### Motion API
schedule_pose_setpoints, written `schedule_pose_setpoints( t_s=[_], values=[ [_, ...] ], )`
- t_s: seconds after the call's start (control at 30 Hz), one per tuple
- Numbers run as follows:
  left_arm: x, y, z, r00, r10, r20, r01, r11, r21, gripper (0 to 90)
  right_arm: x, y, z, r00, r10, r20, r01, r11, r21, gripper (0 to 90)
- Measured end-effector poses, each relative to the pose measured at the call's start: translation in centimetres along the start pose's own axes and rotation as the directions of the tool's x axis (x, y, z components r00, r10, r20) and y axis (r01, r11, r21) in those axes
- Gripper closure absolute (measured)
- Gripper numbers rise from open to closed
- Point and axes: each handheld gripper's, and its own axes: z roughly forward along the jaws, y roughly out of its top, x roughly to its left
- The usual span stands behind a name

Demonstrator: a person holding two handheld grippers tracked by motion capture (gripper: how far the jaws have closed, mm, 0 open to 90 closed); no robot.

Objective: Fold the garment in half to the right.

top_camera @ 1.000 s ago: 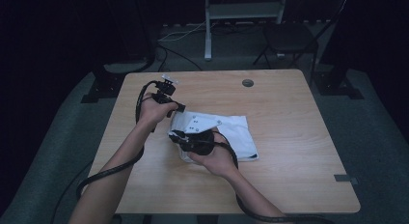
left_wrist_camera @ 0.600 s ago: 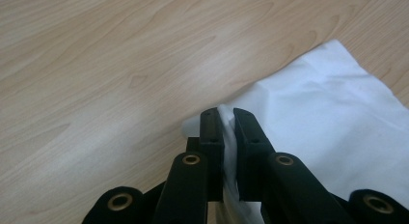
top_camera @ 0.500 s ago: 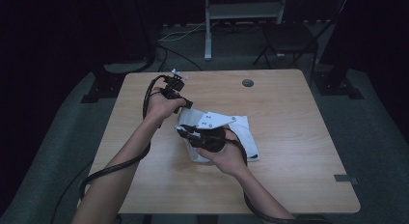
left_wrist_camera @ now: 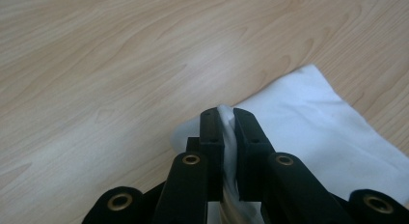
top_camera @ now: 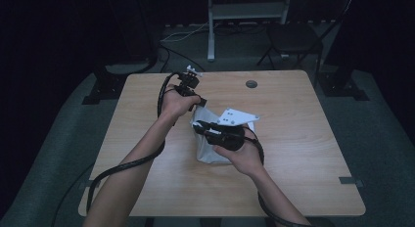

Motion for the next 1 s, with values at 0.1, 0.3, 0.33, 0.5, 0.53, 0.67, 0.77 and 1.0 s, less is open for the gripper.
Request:
schedule_pose_setpoints(
  t_s=[0.1,0.3,0.33,0.5,0.53,0.67,0.77,1.0],
  values=[
    [-0.3,0.2,0.2,1.0,-0.005,0.002,0.005,0.9996,-0.027,84.0,-0.4,-0.1,-0.6,0.9999,0.012,0.007,-0.012,1.0,-0.013,79.0],
    [-0.9,0.4,0.8,0.9997,-0.019,0.013,0.019,0.9985,-0.051,84.0,-1.0,-0.4,-1.7,0.9993,0.025,0.029,-0.025,1.0,-0.019,79.0],
    [-1.0,0.5,0.9,0.9997,-0.019,0.012,0.019,0.9985,-0.05,84.0,-1.1,-0.5,-1.9,0.9992,0.025,0.032,-0.025,1.0,-0.017,79.0],
    [-1.7,0.7,1.7,0.9996,-0.014,0.025,0.015,0.9986,-0.051,84.1,-1.5,-0.9,-2.7,0.9982,0.037,0.048,-0.036,0.999,-0.016,79.0],
    [-1.8,0.8,1.8,0.9995,-0.012,0.029,0.013,0.9987,-0.05,84.1,-1.6,-1.0,-2.9,0.9981,0.036,0.051,-0.035,0.999,-0.014,79.0],
    [-2.2,0.9,2.4,0.9993,-0.004,0.037,0.006,0.9985,-0.055,84.1,-2.1,-1.5,-3.7,0.9966,0.045,0.068,-0.045,0.999,-0.007,79.0],
    [-2.5,0.9,2.8,0.9989,-0.011,0.046,0.015,0.9974,-0.071,84.1,-2.4,-1.8,-4.2,0.9956,0.057,0.075,-0.057,0.998,-0.012,79.0],
    [-3.2,1.6,2.9,0.9979,-0.015,0.062,0.021,0.9947,-0.1,84.1,-2.7,-1.4,-5.2,0.9947,0.052,0.088,-0.051,0.999,-0.02,79.0]
  ],
)
